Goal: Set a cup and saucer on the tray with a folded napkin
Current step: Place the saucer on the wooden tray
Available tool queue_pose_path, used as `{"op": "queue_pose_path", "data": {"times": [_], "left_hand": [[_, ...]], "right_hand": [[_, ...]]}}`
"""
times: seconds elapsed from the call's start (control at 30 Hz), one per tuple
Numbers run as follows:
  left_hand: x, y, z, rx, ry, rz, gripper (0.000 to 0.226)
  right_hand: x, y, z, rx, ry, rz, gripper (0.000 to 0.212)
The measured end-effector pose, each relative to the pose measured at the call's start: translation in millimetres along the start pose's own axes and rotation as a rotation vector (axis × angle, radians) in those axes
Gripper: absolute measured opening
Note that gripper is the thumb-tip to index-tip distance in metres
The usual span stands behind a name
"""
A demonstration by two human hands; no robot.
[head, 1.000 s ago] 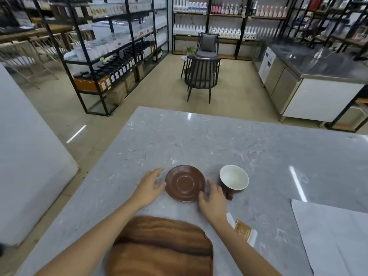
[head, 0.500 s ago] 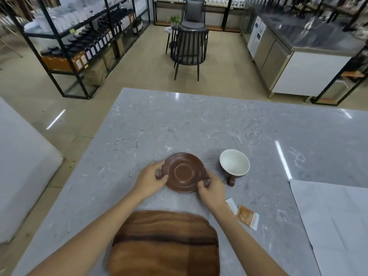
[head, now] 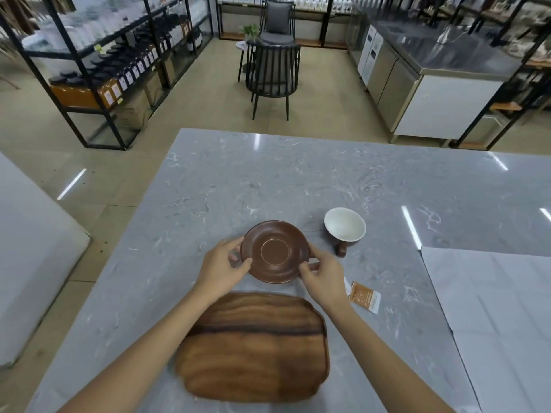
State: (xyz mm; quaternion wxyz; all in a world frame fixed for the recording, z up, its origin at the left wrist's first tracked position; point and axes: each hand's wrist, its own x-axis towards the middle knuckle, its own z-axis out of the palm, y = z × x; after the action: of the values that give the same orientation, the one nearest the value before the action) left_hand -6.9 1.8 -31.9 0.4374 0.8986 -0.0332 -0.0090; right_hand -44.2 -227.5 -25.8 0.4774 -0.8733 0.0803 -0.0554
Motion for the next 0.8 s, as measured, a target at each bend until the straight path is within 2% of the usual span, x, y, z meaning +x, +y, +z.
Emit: {"op": "queue_pose_path", "data": {"times": [0.33, 0.5, 0.6, 0.8], "left_hand": [[-68.7, -9.3, -10.2, -0.126, 0.051, 0.058, 0.059], [-98.7, -20.4, -7.1, -0.187, 0.000, 0.051, 0.060], [-115.2, -24.7, -6.4, -0.179, -0.012, 0.044, 0.061], [-139.5, -25.8, -3.9, -0.113, 0.032, 0.016, 0.058]], "right_hand": [[-73.1, -0.5, -2.5, 0.073, 0.031, -0.014, 0.055], [-112.1, 8.1, -1.3, 0.067, 0.033, 0.042, 0.050], [-129.9, 10.4, 0.7, 0.080, 0.051, 0.088, 0.063], [-151.8, 16.1, 3.2, 0.072, 0.053, 0.074, 0.067]]}}
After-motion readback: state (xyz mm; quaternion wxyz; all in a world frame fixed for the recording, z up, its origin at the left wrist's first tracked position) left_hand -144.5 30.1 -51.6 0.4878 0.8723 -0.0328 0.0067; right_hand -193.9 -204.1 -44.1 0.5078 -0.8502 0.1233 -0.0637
